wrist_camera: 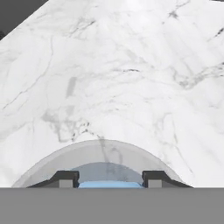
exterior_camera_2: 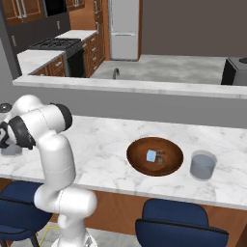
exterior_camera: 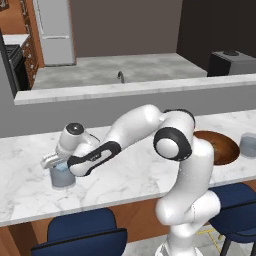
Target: There are four ice cubes in the ice bowl. Place two ice cubes in each glass of water.
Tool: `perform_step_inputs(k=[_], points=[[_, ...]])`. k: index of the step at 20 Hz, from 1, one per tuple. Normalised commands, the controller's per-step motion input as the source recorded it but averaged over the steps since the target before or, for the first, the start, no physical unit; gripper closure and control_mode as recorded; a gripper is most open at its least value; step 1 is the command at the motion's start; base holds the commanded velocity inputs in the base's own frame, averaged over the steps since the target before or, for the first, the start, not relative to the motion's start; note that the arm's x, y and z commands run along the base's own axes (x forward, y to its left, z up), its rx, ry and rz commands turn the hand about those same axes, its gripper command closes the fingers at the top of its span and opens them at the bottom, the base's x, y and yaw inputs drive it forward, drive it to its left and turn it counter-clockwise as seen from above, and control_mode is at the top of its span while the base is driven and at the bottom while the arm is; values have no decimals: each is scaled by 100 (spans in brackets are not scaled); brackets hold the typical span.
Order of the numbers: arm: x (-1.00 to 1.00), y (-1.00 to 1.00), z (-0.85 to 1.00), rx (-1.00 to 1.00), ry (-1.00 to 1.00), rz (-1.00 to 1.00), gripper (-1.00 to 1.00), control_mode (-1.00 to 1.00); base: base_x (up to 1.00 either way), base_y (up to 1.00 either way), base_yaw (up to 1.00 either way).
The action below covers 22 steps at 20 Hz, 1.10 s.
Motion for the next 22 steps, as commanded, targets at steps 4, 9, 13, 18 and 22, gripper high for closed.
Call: perform_step_inputs(k=[4, 9, 13, 18, 22], points=[[-47, 5, 0, 0, 0, 0, -100, -100, 0, 0, 0], [-38, -4, -4, 0, 0, -3, -100, -100, 0, 0, 0], [0, -36, -1, 0, -14, -5, -100, -100, 0, 0, 0], [12, -34, -12, 0, -27, -5, -100, -100, 0, 0, 0], [2, -29, -16, 0, -23, -4, 100, -100, 0, 0, 0]])
